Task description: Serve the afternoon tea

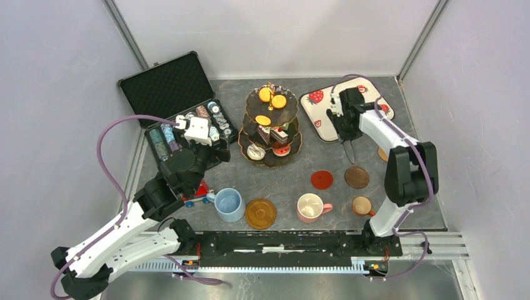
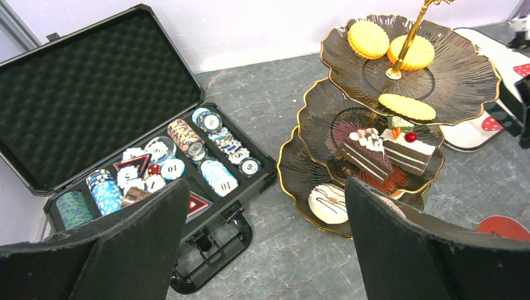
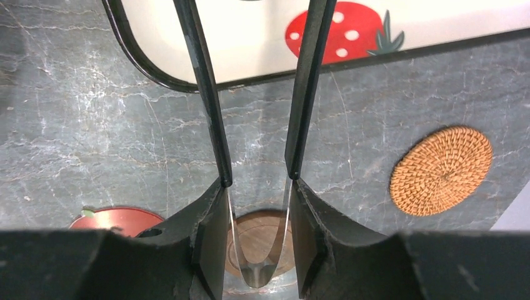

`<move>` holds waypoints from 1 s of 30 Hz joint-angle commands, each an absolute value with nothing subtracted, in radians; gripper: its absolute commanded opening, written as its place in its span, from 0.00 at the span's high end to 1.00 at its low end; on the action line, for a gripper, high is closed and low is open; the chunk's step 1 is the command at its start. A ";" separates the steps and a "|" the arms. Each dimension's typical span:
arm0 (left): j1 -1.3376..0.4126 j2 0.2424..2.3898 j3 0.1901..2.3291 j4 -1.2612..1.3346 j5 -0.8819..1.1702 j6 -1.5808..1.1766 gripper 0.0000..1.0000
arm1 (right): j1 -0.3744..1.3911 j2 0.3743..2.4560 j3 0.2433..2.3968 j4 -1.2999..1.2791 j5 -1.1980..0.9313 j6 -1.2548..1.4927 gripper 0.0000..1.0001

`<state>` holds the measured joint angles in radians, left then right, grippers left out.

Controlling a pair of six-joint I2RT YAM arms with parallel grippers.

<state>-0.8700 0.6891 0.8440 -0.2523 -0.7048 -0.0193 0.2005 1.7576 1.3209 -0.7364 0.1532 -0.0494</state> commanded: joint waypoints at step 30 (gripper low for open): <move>-0.860 0.690 0.858 -0.233 -0.717 -0.030 0.00 | 0.520 1.225 1.232 -0.551 -0.280 -0.069 0.72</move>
